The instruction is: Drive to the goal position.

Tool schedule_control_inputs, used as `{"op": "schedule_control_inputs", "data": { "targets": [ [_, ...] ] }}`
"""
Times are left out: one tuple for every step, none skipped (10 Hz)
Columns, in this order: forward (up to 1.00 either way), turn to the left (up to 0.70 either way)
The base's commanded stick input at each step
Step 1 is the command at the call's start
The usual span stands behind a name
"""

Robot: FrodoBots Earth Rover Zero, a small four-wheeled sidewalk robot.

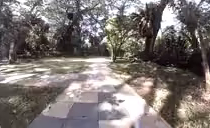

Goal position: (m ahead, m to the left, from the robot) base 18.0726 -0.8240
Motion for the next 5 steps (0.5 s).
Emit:
{"op": "schedule_control_inputs", "data": {
  "targets": [
    [0.50,0.00],
    [0.50,0.00],
    [0.50,0.00],
    [0.50,0.00],
    [0.50,0.00]
  ]
}}
